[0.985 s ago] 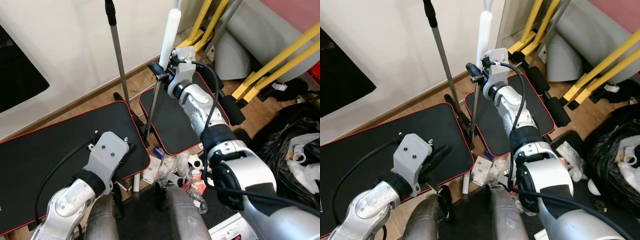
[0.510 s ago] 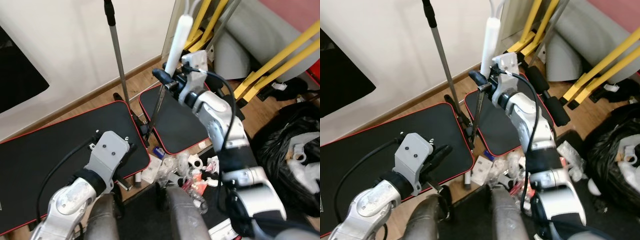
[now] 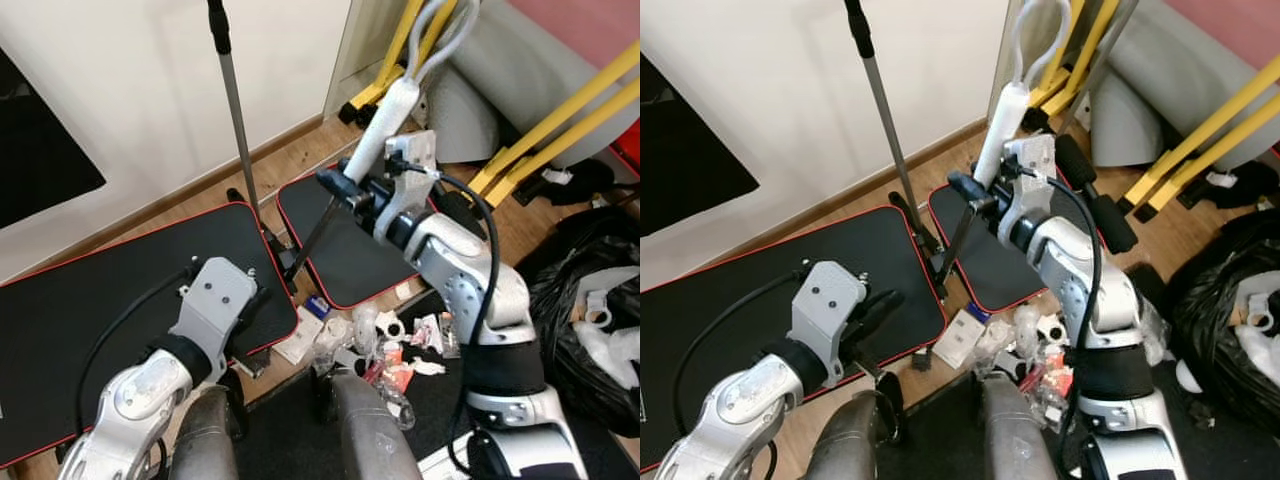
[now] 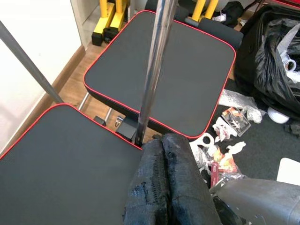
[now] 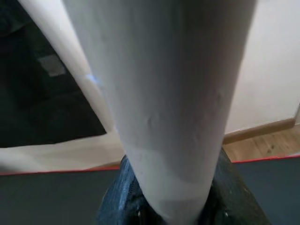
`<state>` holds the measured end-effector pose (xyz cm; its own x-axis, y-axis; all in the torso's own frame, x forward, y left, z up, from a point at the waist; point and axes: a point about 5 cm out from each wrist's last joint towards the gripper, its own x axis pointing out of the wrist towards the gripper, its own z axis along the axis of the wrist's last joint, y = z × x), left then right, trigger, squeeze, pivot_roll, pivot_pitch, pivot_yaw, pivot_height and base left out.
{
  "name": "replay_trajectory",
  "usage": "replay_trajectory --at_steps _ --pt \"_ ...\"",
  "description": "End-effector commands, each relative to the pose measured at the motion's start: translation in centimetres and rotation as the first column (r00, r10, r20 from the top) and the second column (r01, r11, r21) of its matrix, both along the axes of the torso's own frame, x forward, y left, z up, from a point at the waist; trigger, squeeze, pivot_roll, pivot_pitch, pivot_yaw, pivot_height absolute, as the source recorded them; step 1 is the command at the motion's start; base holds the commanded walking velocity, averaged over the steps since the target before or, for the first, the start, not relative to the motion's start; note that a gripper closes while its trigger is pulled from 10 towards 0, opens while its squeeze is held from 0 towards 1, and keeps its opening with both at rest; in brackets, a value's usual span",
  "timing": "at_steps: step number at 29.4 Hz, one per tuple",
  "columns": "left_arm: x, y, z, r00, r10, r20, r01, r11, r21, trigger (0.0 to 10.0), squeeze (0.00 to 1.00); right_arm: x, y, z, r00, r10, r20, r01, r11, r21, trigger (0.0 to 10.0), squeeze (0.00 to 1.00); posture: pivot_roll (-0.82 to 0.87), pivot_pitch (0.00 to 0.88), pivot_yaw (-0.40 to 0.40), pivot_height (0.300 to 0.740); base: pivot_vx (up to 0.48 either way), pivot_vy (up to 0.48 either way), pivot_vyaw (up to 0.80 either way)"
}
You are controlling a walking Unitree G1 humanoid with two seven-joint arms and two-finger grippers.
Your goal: Sweep floor
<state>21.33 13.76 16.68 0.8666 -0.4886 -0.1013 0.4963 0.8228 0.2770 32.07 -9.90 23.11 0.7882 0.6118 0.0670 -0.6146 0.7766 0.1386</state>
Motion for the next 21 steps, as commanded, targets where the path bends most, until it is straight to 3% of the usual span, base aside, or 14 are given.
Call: replay_trajectory --at_steps 1,6,9,13,16,18,21 --pt "-0.3 -0.3 -1.2 0.996 -0.042 -0.073 0.041 0.999 -0.014 10.0 0.00 -1.8 1.2 -0.3 0.982 0.185 -0.050 -0.183 0.982 0.037 0.0 0.00 -0.10 0.344 -0.151 0.740 0.000 0.000 0.00" --pt "-0.2 -0.4 -1.3 0.996 -0.038 -0.076 0.037 0.999 -0.021 10.0 0.00 -3.2 1.2 0.1 0.962 0.268 -0.047 -0.268 0.963 -0.001 0.0 0.00 -0.10 0.337 -0.153 0.740 0.000 0.000 0.00" --pt "-0.1 -0.4 -1.3 0.996 -0.037 -0.079 0.035 0.999 -0.025 10.0 0.00 -2.9 0.5 -0.1 0.975 0.218 -0.051 -0.220 0.974 -0.058 0.0 0.00 -0.10 0.335 -0.153 0.740 0.000 0.000 0.00" --pt "-0.1 -0.4 -1.4 0.996 -0.038 -0.083 0.036 0.999 -0.028 10.0 0.00 -3.0 0.5 -0.2 0.970 0.229 -0.076 -0.231 0.973 -0.017 0.0 0.00 -0.10 0.335 -0.153 0.740 0.000 0.000 0.00" --pt "-0.1 -0.4 -1.4 0.996 -0.040 -0.085 0.038 0.999 -0.030 10.0 0.00 -3.9 1.2 -0.3 0.944 0.319 -0.082 -0.319 0.948 0.019 0.0 0.00 -0.10 0.337 -0.150 0.740 0.000 0.000 0.00" --pt "-0.1 -0.4 -1.4 0.995 -0.042 -0.087 0.040 0.999 -0.031 10.0 0.00 -5.4 2.1 -0.2 0.900 0.432 -0.054 -0.429 0.902 0.057 0.0 0.00 -0.10 0.339 -0.149 0.740 0.000 0.000 0.00" --pt "-0.2 -0.3 -1.4 0.995 -0.044 -0.090 0.041 0.999 -0.032 10.0 0.00 -6.1 2.7 -0.3 0.878 0.475 -0.052 -0.474 0.880 0.041 0.0 0.00 -0.10 0.341 -0.149 0.740 0.000 0.000 0.00"
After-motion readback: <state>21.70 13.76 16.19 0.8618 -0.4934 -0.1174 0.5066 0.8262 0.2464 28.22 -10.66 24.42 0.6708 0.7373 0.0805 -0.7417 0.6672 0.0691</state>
